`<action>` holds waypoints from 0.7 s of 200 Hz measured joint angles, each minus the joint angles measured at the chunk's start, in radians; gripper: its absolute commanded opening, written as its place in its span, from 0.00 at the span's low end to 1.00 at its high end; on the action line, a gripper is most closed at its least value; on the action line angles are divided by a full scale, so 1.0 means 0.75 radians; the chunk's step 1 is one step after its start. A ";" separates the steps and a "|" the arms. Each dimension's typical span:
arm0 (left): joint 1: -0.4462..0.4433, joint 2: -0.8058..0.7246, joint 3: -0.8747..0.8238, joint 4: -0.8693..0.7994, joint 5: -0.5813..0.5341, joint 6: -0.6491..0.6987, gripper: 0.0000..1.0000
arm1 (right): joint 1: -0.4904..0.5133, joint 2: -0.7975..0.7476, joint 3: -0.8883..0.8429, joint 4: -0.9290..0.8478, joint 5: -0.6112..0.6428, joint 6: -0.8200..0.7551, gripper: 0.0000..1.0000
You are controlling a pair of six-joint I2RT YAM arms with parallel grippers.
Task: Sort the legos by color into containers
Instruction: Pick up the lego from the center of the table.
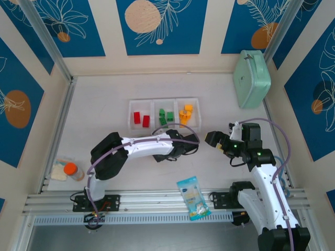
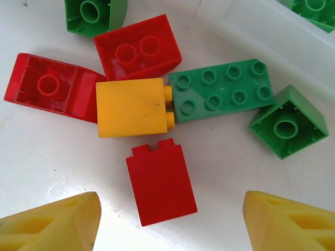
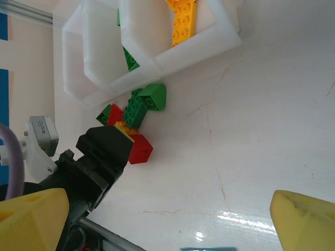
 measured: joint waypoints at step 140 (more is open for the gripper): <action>0.034 0.062 -0.151 0.235 0.103 0.089 0.41 | -0.008 0.027 0.000 0.000 0.001 -0.005 0.99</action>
